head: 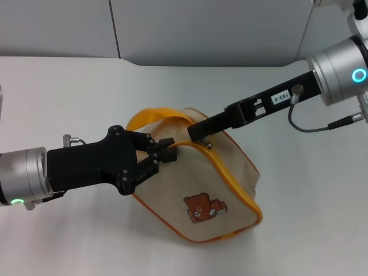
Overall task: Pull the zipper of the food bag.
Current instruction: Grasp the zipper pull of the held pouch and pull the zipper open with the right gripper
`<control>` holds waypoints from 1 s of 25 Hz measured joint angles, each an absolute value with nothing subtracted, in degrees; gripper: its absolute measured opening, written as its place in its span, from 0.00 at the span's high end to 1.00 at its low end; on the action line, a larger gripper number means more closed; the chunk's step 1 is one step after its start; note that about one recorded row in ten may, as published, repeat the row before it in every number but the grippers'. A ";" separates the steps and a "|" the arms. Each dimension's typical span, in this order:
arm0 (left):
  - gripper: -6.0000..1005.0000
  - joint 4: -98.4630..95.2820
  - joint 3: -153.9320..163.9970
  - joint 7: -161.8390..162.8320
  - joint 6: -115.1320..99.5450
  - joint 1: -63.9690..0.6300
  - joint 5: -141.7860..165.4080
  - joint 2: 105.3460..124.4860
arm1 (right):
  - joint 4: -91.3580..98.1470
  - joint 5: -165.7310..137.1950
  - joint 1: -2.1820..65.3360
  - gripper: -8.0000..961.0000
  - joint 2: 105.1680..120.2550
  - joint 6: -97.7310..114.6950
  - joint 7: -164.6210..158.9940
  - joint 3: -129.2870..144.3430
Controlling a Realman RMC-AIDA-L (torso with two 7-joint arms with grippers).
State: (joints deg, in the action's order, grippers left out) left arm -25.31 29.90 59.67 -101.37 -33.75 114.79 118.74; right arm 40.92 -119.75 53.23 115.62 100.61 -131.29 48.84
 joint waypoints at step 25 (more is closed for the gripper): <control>0.91 -25.15 28.64 63.26 -98.74 -31.70 111.93 118.56 | 48.82 -115.99 43.12 0.99 118.14 104.20 -121.53 48.72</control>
